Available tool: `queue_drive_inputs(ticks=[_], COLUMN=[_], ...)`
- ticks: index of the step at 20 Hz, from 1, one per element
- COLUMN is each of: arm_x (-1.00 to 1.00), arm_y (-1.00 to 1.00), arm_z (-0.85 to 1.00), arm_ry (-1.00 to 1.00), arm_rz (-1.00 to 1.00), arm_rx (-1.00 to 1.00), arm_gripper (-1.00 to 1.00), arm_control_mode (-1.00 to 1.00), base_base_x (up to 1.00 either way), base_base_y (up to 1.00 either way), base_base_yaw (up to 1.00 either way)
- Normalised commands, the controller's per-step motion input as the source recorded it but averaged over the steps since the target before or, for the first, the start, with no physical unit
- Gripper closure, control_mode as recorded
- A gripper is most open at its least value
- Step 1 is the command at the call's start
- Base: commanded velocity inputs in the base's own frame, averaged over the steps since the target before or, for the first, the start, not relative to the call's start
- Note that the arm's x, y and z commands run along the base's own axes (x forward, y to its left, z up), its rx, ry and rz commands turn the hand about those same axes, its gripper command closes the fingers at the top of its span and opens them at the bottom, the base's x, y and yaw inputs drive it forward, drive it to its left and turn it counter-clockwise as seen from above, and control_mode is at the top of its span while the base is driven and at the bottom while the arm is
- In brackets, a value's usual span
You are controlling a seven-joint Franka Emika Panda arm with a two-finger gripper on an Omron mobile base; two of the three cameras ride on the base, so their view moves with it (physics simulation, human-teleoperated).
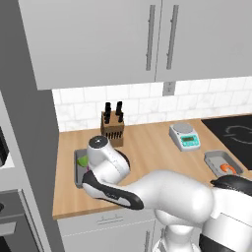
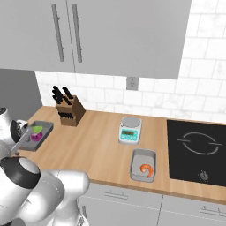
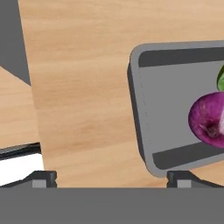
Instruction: Take the meat container that has the shrimp and place it on the second highest rack of the freezer. Then take the vegetable container that has the onion and lemon wedge and place it on the highest rack of the freezer.
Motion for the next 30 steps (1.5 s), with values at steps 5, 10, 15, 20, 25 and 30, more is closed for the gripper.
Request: queue_drive_inputs(ticks=[5,10,15,20,25,30], arm_x=[0.22,0.18,0.2,0.11,0.21,0.33], arm_y=[0.0,0.0,0.08,0.15,0.13,0.04], arm_z=[-0.22,-0.28,-0.23,-0.16,-0.15,-0.05], arm_ry=[0.0,0.0,0.0,0.0,0.0,0.0], arm_rz=[0.0,0.0,0.0,0.0,0.0,0.0], arm_rx=[0.0,0.0,0.0,0.0,0.0,0.0], arm_gripper=[-1.0,-1.0,-1.0,-1.0,-1.0,-1.0], arm_control_mode=[-1.0,-1.0,-1.0,-1.0,-1.0,-1.0], base_base_x=[0.0,0.0,0.0,0.0,0.0,0.0], base_base_y=[0.0,0.0,0.0,0.0,0.0,0.0], base_base_yaw=[0.0,0.0,0.0,0.0,0.0,0.0])
